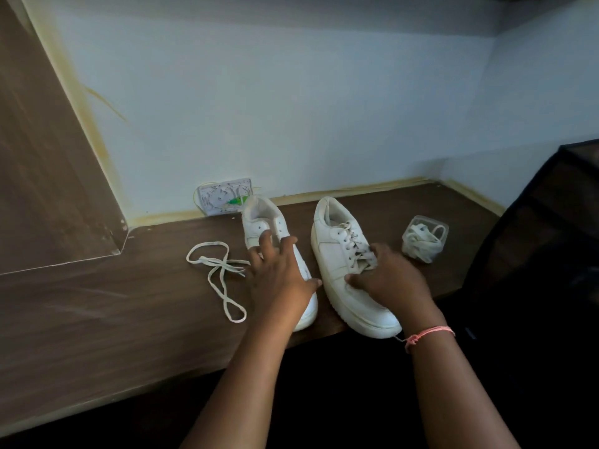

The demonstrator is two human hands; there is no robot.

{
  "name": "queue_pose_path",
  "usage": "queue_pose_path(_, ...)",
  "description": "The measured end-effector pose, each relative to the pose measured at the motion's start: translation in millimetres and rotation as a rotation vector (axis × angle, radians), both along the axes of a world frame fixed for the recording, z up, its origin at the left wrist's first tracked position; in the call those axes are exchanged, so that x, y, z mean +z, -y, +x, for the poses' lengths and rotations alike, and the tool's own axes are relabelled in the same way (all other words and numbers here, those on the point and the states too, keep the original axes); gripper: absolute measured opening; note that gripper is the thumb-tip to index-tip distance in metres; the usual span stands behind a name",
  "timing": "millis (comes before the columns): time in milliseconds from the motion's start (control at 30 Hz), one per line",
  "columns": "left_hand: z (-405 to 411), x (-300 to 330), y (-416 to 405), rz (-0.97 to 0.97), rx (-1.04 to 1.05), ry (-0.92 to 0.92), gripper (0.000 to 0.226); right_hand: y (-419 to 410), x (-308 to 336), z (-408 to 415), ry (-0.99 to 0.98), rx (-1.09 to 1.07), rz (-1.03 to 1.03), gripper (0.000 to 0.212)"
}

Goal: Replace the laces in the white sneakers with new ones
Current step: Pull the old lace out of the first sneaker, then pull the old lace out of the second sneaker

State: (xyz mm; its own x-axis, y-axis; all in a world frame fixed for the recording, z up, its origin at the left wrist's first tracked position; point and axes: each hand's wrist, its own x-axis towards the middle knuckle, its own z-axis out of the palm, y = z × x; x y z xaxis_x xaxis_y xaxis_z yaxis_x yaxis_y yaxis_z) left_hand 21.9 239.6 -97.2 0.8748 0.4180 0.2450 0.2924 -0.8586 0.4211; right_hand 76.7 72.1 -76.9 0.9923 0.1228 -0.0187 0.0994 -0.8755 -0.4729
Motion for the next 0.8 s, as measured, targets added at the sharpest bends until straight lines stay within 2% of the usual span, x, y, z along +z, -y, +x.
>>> queue_pose_path(167, 5.1, 5.2, -15.1, -0.063, -0.057, -0.067, 0.082, -2.3, -3.3, -6.0, 0.084, 0.012, -0.041, 0.079)
queue_pose_path(367, 7.2, 9.7, -21.9, -0.055, -0.057, -0.143, 0.080, -1.2, -3.9, -9.7, 0.043, 0.030, 0.009, 0.088)
queue_pose_path(433, 10.3, 12.6, -8.2, -0.012, -0.033, -0.041, 0.071, -0.4, -4.2, -11.6, 0.014, 0.038, 0.014, 0.090)
queue_pose_path(533, 22.1, 17.6, 19.2, -0.072, -0.188, 0.213, 0.045, 1.0, -4.5, -10.9, -0.028, 0.062, 0.043, 0.089)
queue_pose_path(667, 42.3, 12.1, 42.9, -0.320, -0.331, 0.340, 0.028, 9.7, 1.1, 0.4, -0.061, 0.090, 0.084, 0.068)
queue_pose_path(800, 58.3, 2.6, 36.6, -0.363, -0.300, 0.456, 0.018, 13.6, -1.8, 20.0, 0.144, 0.042, 0.401, 0.028)
